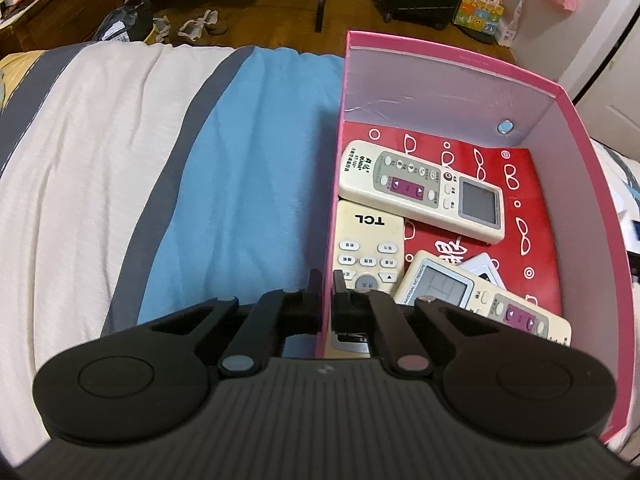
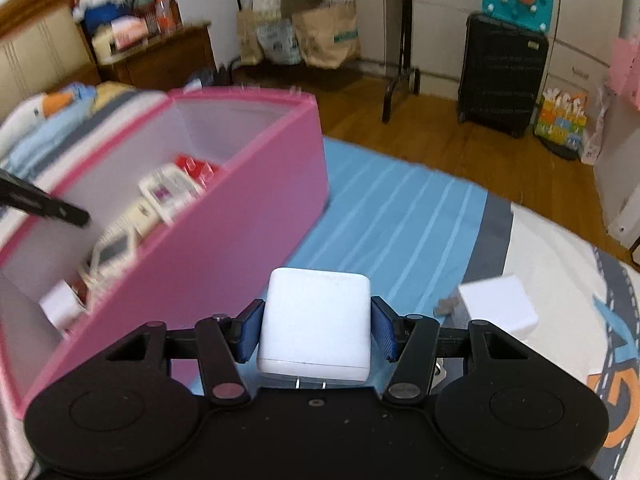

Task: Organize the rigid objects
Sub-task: 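Carry the white charger over the pink box with the right gripper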

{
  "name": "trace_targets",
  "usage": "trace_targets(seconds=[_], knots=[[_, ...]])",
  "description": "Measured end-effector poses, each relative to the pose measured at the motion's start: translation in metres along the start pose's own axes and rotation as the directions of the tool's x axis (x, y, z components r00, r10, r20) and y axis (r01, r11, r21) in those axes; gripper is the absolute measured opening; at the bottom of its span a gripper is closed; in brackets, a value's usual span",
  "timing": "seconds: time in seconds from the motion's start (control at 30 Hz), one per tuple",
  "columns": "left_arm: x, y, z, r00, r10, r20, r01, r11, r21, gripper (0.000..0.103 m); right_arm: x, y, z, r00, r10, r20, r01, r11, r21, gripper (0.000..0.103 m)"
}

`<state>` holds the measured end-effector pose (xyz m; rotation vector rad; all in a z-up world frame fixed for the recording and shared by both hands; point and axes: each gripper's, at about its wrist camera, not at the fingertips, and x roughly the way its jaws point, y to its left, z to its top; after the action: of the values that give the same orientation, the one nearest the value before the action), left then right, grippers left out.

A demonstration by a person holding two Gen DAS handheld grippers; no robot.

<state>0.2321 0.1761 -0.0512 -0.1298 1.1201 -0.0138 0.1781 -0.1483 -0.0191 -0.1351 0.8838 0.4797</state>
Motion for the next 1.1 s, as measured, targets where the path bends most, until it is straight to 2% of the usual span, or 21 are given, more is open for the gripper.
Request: trace_targets(seconds=[0.07,0.23,0.47,0.57,0.73,0.93,1.03,1.1], knots=[[-0.001,0.001,-0.001,1.0,-0.003,0.002,0.003,1.0,-0.004,0.003,-0.013,0.006,0.005,0.999,-0.004,0.041,0.006,1.0,-0.027,0.061],[-0.004,0.0,-0.004,1.0,-0.006,0.007,0.006,1.0,0.004,0.003,-0.044,0.016,0.018,0.99,0.001,0.139,0.001,1.0,-0.01,0.061],[-0.013,0.005,-0.01,0.999,-0.034,0.017,0.034,0.999,0.006,0.003,-0.08,0.068,0.034,0.972,0.107,0.209,-0.089,0.992,-0.094,0.061],[-0.019,0.007,-0.013,0.999,-0.047,0.024,0.047,0.999,0.015,0.003,-0.08,0.089,0.04,0.969,0.158,0.187,-0.137,0.983,-0.12,0.061],[-0.025,0.003,-0.02,0.998,-0.041,0.045,0.038,0.997,0.065,0.003,-0.064,0.115,0.05,0.968,0.229,0.102,-0.213,0.966,-0.148,0.061],[-0.026,0.001,-0.021,0.998,-0.044,0.051,0.04,0.995,0.088,0.005,-0.034,0.138,0.061,0.981,0.19,0.023,-0.18,0.958,-0.223,0.061],[-0.027,0.002,-0.021,0.997,-0.047,0.055,0.043,0.996,0.074,0.005,-0.02,0.152,0.066,0.989,0.146,0.009,-0.134,0.928,-0.349,0.061],[-0.027,0.003,-0.021,0.997,-0.052,0.055,0.049,0.996,0.069,0.005,-0.011,0.156,0.071,0.99,0.137,-0.015,-0.133,0.915,-0.381,0.061]])
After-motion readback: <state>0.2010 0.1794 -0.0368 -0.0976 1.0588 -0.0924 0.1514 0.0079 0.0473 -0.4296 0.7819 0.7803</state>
